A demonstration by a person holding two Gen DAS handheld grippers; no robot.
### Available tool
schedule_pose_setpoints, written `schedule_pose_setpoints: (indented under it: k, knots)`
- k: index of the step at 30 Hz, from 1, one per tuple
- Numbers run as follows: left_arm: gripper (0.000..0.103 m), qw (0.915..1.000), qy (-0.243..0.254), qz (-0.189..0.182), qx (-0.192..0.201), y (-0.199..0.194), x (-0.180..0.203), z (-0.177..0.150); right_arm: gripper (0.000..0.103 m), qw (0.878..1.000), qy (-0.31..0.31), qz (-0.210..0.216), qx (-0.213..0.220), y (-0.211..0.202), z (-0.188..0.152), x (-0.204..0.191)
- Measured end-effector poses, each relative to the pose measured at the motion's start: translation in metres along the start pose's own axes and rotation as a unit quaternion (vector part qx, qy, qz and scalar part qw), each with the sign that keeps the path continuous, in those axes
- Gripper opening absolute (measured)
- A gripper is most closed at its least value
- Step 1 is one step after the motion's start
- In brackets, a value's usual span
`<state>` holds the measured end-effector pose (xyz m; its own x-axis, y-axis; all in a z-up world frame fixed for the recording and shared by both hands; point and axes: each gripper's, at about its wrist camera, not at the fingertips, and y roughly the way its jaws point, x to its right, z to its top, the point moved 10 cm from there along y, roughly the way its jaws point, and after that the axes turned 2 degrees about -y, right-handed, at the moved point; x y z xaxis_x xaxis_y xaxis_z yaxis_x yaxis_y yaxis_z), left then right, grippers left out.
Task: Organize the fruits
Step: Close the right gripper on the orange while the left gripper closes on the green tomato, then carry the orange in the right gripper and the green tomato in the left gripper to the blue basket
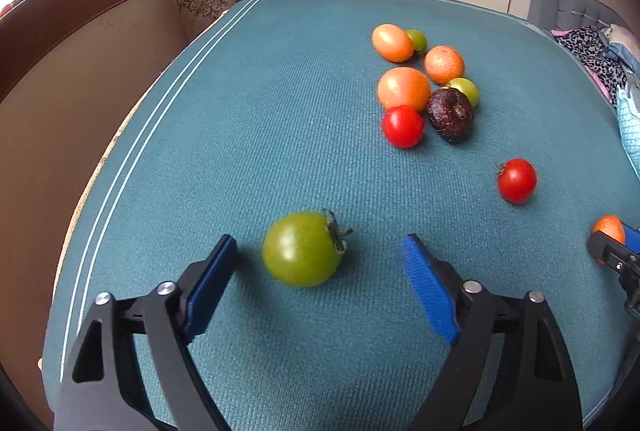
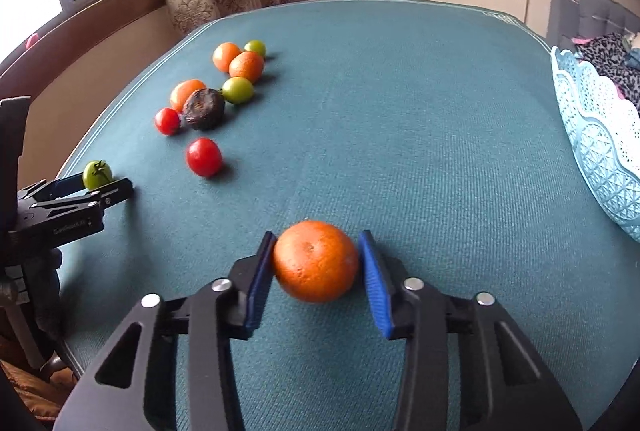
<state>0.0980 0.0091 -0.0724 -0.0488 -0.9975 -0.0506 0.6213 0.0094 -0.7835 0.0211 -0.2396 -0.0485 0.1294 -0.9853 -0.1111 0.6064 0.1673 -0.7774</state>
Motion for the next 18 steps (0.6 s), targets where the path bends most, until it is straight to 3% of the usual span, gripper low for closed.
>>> schedule_pose_setpoints:
  k: [10,18]
  knots:
    - [0.044,0.9997,-0.019,-0.015,0.007,-0.004,-0.004,0.004,0.04,1.0,0.006,0.007,0.002,-0.001,0.001,0.001]
    - [0.041,0.9997,-0.017,-0.012,0.009,-0.007,-0.007,0.0,0.042,1.0,0.015,0.016,-0.001,-0.002,-0.001,0.004]
